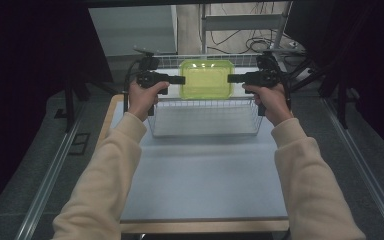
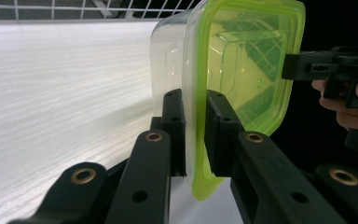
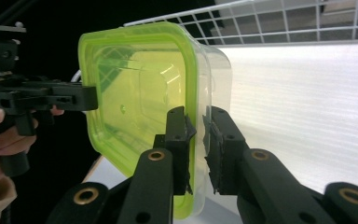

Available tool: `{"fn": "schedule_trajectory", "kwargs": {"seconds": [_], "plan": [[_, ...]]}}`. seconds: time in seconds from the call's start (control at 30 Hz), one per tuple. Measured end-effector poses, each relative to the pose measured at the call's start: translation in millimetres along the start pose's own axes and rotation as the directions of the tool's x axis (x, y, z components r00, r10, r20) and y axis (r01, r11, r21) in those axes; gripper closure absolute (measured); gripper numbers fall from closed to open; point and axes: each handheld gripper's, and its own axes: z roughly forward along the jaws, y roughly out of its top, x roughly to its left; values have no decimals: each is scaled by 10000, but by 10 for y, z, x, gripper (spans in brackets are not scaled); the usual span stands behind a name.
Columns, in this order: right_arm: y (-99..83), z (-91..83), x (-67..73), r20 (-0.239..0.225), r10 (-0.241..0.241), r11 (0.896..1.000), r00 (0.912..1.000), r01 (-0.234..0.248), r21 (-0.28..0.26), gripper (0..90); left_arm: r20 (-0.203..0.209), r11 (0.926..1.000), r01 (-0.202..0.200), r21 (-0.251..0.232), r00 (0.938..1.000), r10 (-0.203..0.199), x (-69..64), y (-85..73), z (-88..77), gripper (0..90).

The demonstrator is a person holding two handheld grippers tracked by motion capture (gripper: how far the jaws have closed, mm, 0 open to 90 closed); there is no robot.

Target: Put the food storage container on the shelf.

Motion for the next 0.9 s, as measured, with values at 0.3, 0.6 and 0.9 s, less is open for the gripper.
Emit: {"fn": "schedule_trajectory", "kwargs": {"seconds": [0.3,0.6,0.9], "plan": [[51,174,-94,376,287,9995,9989,-282,-137,748,-186,9994,339,-41,9992,-340,69,101,105,794],[56,279,-151,708,314,9990,9970,-291,-346,709,-490,9975,661,-238,9965,-672,110,164,197,714],[34,320,-211,957,402,9975,9946,-343,-618,652,-524,9960,861,-218,9948,-872,197,162,259,641]]}}
